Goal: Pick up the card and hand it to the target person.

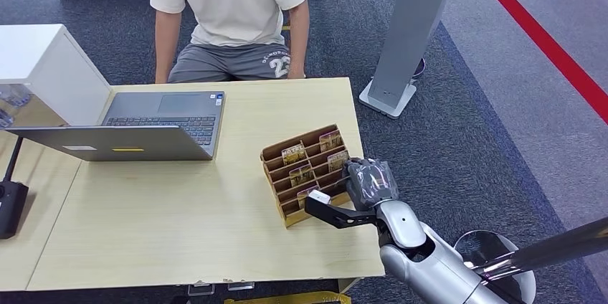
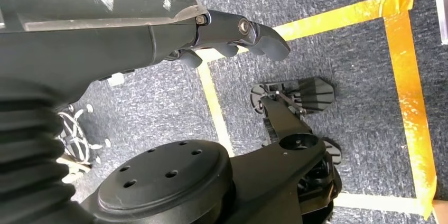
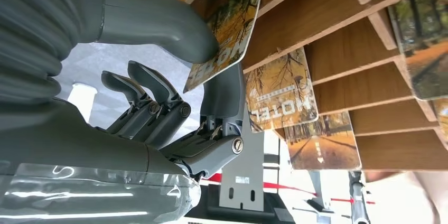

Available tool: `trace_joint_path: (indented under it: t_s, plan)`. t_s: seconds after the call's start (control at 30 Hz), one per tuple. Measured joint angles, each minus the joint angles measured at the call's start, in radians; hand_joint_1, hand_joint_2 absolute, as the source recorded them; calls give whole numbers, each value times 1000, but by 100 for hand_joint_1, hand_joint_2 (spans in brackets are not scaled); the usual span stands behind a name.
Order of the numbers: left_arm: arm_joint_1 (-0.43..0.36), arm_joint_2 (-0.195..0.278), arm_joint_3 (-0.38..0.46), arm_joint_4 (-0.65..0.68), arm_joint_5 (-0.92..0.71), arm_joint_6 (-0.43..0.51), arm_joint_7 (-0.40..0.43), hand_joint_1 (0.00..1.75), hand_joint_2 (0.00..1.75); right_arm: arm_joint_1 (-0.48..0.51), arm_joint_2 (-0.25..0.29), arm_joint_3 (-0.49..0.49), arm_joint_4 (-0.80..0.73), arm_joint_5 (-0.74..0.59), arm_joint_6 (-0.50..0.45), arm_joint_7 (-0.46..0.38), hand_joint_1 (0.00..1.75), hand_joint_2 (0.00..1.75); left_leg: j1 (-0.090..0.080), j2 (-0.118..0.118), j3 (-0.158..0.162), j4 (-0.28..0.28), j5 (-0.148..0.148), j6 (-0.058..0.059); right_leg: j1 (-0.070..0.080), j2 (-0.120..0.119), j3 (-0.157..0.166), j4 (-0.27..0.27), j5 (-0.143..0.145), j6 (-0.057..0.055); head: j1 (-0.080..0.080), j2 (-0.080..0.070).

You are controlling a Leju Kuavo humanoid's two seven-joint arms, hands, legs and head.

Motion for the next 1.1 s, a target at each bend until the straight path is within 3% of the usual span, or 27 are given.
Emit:
trace_joint_path:
  t_s: [0.27,0.7,1.07,1.1]
  plan:
    - [0,0,2,0,1,-1,10,0,175,-9,-9,-6,-92,29,19,46,175,175,0,0,0,0,0,0,0,0,0,0,0,0,-1,0]
    - [2,1,24,0,4,-2,15,0,175,-39,-72,-60,-363,60,21,128,175,175,0,0,0,0,0,0,0,0,0,0,0,0,0,0]
    - [2,1,27,0,8,-48,10,0,175,-28,-72,-79,-450,154,-173,106,175,175,0,0,0,0,0,0,0,0,0,0,0,0,0,0]
    - [2,1,29,0,11,-61,10,0,175,-26,-69,-80,-449,161,-191,102,160,175,0,0,0,0,0,0,0,0,0,0,0,0,0,0]
